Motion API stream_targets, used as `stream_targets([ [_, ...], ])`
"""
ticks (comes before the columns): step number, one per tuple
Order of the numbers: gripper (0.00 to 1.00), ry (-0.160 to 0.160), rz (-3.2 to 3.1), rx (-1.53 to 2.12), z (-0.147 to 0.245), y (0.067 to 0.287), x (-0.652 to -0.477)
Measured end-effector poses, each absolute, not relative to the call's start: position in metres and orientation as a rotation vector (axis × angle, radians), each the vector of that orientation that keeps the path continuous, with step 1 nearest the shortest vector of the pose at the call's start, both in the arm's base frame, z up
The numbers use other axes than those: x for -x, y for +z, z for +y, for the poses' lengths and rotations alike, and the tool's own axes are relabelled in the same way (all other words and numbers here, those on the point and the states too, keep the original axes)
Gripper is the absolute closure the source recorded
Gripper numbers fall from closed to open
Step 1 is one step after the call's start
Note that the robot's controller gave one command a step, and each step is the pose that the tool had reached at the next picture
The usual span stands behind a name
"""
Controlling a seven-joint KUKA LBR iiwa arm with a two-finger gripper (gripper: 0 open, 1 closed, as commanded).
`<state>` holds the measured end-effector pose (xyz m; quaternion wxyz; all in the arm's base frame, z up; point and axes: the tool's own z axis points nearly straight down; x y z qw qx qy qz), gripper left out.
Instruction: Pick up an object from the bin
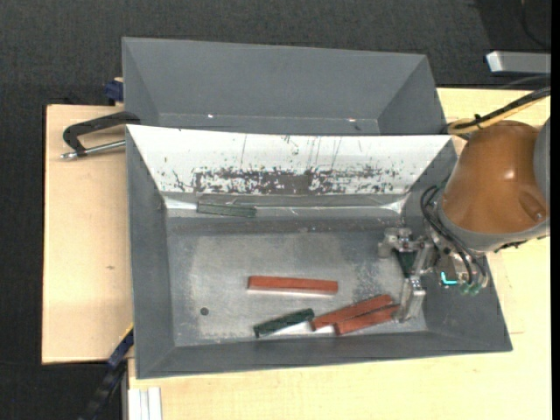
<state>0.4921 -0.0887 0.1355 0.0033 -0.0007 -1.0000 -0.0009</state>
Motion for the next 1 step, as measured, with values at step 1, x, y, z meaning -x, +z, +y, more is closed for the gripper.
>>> stream_targets([
  [1,0.0,-0.001,-3.143,0.0,-0.0885,0.1391,-0.4942],
])
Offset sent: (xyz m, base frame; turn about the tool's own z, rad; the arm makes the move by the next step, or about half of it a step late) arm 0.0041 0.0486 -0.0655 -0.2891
